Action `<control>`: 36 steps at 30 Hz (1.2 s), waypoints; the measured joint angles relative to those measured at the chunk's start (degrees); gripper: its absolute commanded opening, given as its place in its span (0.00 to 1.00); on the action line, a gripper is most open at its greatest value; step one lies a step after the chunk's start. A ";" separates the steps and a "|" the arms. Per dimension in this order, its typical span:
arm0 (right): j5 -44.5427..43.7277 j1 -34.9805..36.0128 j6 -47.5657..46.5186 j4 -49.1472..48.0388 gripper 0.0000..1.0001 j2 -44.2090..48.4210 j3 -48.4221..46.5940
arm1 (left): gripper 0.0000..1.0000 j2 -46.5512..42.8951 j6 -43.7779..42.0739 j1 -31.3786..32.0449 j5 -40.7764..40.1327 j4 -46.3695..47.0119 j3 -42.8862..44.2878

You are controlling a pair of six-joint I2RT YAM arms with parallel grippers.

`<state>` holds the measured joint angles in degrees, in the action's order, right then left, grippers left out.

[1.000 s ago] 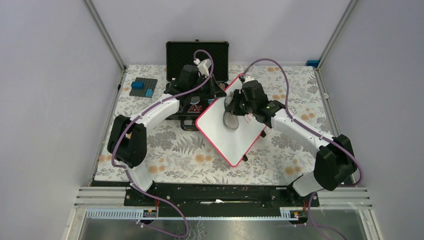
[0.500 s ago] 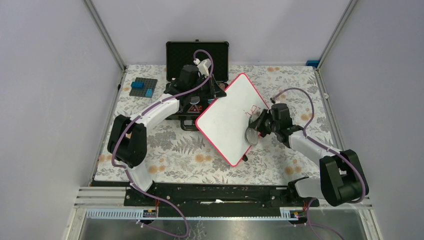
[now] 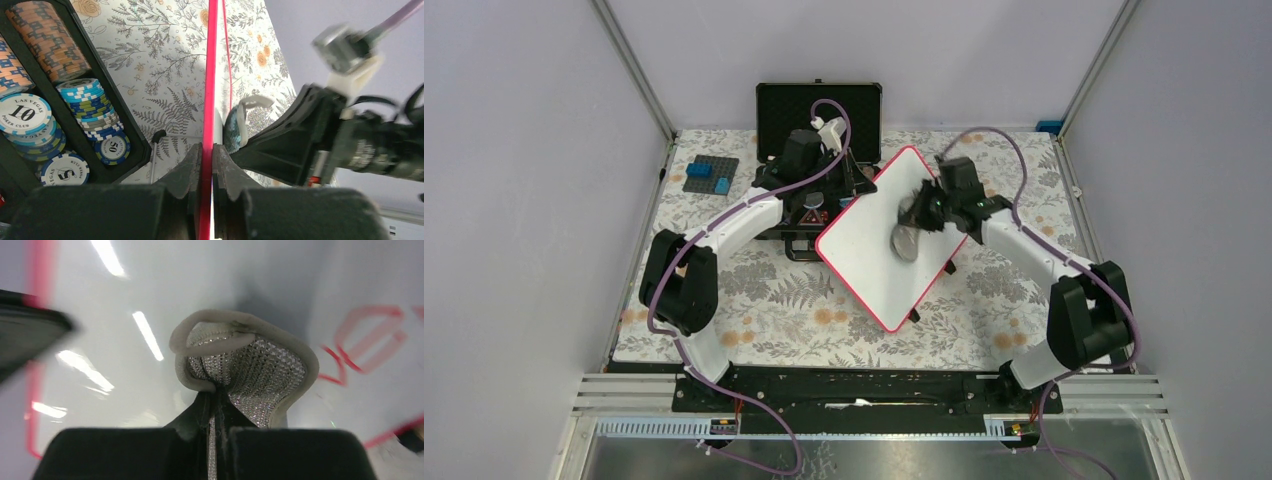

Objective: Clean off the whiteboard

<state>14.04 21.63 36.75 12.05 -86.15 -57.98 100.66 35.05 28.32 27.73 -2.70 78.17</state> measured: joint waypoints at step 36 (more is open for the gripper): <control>4.15 -1.53 -1.57 -3.67 0.00 -2.64 -6.12 | 0.00 -0.02 0.76 0.02 0.48 -0.22 -0.02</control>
<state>18.20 20.10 35.18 8.38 -88.79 -64.10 100.64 35.81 28.34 28.21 -2.92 78.15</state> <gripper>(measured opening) 0.025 0.090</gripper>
